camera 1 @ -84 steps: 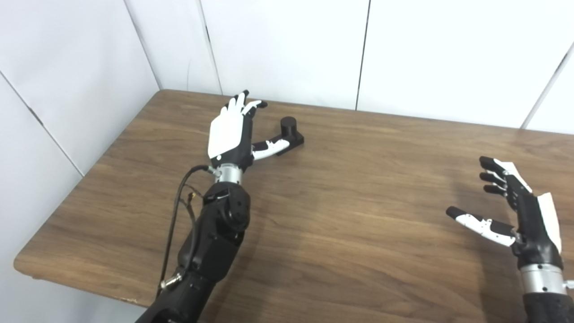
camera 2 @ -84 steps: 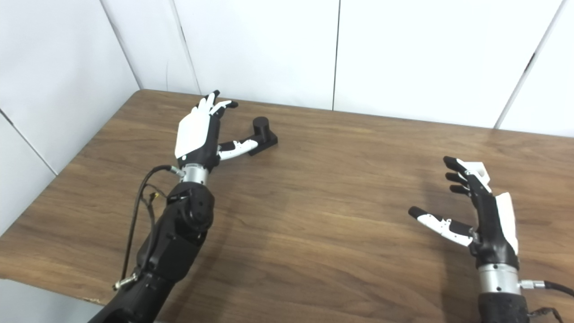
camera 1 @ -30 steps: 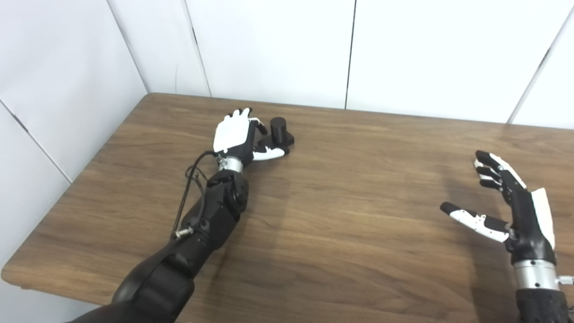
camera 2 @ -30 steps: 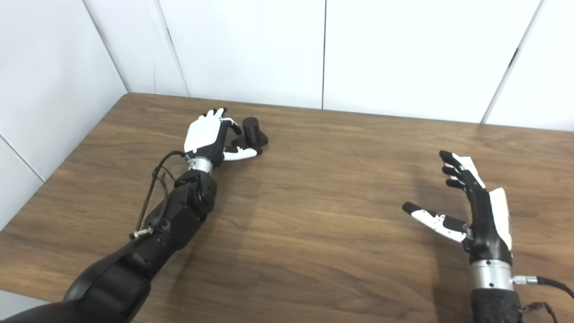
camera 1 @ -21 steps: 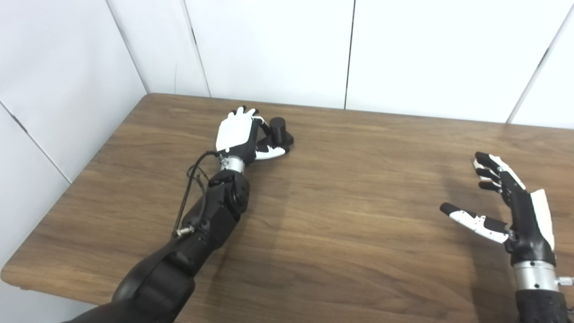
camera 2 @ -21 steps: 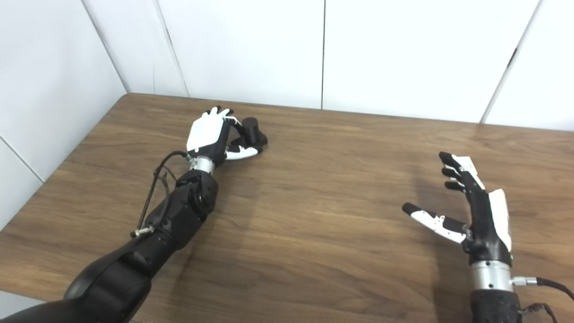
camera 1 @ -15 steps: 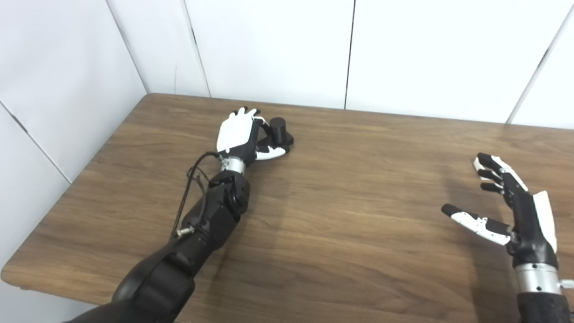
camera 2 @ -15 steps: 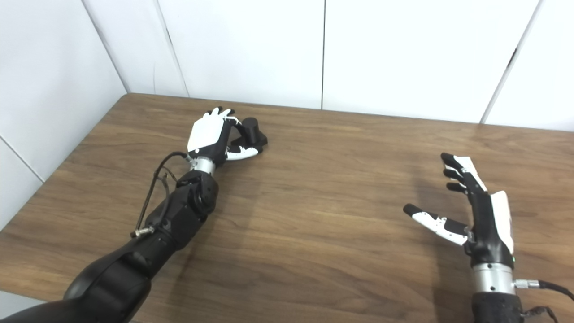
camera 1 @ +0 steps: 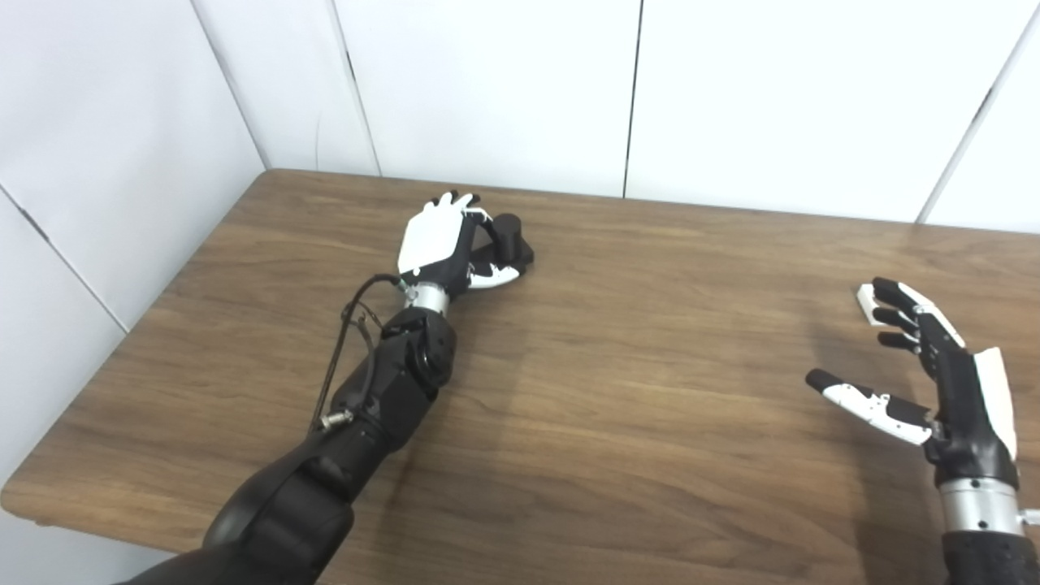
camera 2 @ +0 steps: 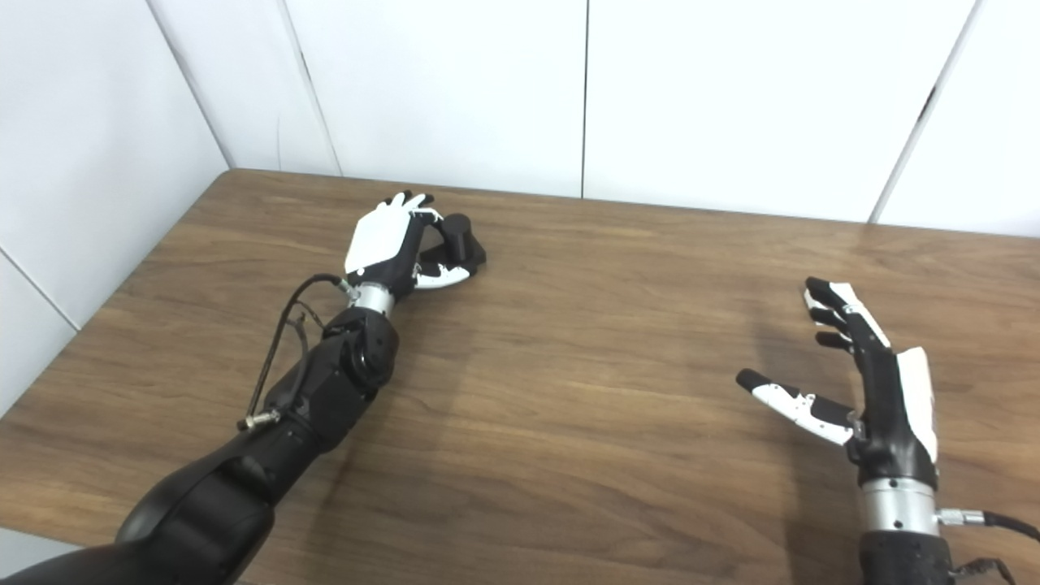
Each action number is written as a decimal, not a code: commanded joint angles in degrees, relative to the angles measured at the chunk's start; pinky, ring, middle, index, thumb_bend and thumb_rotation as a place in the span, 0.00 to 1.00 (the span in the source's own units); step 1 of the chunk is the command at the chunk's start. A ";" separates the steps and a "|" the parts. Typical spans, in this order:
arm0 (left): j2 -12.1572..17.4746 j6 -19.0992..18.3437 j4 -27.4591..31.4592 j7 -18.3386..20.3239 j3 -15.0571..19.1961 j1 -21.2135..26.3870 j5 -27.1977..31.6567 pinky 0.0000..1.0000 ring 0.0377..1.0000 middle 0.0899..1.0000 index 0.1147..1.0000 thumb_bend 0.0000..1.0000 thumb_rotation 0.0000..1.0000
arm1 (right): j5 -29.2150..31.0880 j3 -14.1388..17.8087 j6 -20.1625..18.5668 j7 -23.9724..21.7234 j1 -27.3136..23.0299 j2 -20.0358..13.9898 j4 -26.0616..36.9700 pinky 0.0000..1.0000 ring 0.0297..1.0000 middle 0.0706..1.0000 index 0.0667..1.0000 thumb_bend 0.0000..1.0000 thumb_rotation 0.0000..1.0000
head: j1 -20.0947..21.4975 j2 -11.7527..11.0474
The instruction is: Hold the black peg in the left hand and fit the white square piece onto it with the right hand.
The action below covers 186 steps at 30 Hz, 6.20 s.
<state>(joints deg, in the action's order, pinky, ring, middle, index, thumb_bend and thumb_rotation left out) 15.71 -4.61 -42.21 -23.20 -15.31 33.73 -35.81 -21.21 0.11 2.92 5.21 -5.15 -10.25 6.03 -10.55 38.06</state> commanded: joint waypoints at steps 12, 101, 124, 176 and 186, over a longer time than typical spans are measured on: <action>0.80 -2.00 -0.93 0.31 -0.47 0.02 -0.73 1.00 0.97 0.88 0.42 0.52 0.07 | 0.08 0.42 -0.12 0.26 -0.87 -0.08 3.04 0.73 0.79 0.83 0.81 0.77 0.26 | -0.11 0.47; -7.87 -3.82 44.70 24.39 -3.32 -29.26 4.56 1.00 1.00 0.95 0.42 0.52 0.08 | -5.98 2.93 -5.07 -2.07 -7.80 -10.18 4.01 0.71 0.81 0.85 0.83 0.76 0.26 | 27.20 0.52; -7.23 0.06 42.44 23.65 -2.65 -29.82 3.63 1.00 1.00 0.95 0.42 0.52 0.08 | -15.92 -11.77 -6.28 -24.04 -38.61 -28.87 -17.67 0.75 0.91 0.92 0.79 0.81 0.23 | 26.08 -0.33; -8.18 -2.24 44.42 23.63 -1.50 -31.02 3.62 1.00 1.00 0.96 0.42 0.52 0.08 | -19.97 -25.40 -6.45 -39.71 -45.86 -25.32 -37.38 0.99 1.00 1.00 0.83 0.93 0.19 | 22.26 2.05; -8.57 -2.62 45.46 23.68 -1.48 -31.85 3.64 1.00 1.00 0.95 0.42 0.52 0.08 | -21.10 -26.22 -3.47 -33.63 -43.26 -24.84 -37.61 1.00 1.00 0.97 0.78 0.88 0.25 | 21.82 2.73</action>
<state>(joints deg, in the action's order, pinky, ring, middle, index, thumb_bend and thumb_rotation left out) 6.45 -5.52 3.17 -0.30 -17.15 3.23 -31.37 -41.63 -26.19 -1.84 -30.33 -46.66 -34.77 -32.26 11.34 40.69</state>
